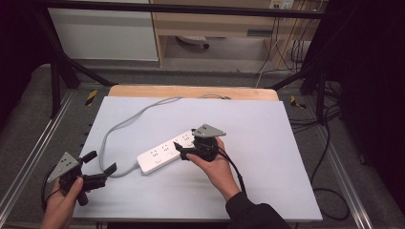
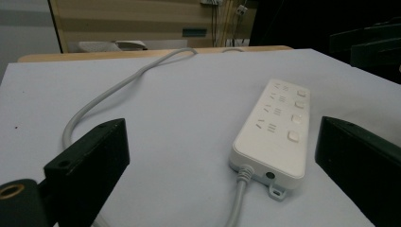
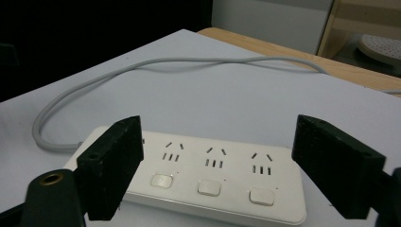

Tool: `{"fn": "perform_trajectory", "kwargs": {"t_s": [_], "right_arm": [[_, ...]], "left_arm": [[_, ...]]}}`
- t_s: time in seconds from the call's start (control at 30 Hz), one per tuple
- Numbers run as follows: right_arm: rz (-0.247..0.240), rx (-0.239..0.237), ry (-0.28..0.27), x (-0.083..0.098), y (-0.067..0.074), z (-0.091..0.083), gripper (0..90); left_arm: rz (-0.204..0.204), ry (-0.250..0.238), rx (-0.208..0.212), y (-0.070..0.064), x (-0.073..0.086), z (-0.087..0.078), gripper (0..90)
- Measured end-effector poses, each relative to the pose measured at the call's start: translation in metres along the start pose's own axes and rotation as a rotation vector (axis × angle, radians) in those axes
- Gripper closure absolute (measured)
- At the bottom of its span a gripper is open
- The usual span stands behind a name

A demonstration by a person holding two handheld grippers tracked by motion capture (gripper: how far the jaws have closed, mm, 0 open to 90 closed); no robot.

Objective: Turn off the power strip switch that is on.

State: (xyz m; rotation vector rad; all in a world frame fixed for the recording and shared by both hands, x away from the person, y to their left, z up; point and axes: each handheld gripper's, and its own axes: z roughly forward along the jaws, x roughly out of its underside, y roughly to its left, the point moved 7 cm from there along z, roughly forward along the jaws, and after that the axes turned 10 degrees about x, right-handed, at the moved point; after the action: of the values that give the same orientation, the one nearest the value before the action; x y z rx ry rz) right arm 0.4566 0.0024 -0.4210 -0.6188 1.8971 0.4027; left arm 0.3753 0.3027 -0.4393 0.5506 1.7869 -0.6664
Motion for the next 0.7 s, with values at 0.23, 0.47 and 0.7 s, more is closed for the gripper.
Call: {"fn": "perform_trajectory", "kwargs": {"t_s": [0.23,0.47,0.7], "right_arm": [[-0.008,-0.011,0.006,0.003,0.006,0.004,27.4],[-0.012,-0.009,0.002,0.003,0.009,0.007,38.4],[-0.002,-0.007,-0.011,0.002,0.012,0.008,50.5]], "left_arm": [[0.004,0.001,-0.002,0.0,0.0,0.0,4.0],[0.006,0.006,-0.005,0.0,0.0,-0.001,4.0],[0.005,0.005,-0.002,0.0,0.0,-0.001,4.0]]}}
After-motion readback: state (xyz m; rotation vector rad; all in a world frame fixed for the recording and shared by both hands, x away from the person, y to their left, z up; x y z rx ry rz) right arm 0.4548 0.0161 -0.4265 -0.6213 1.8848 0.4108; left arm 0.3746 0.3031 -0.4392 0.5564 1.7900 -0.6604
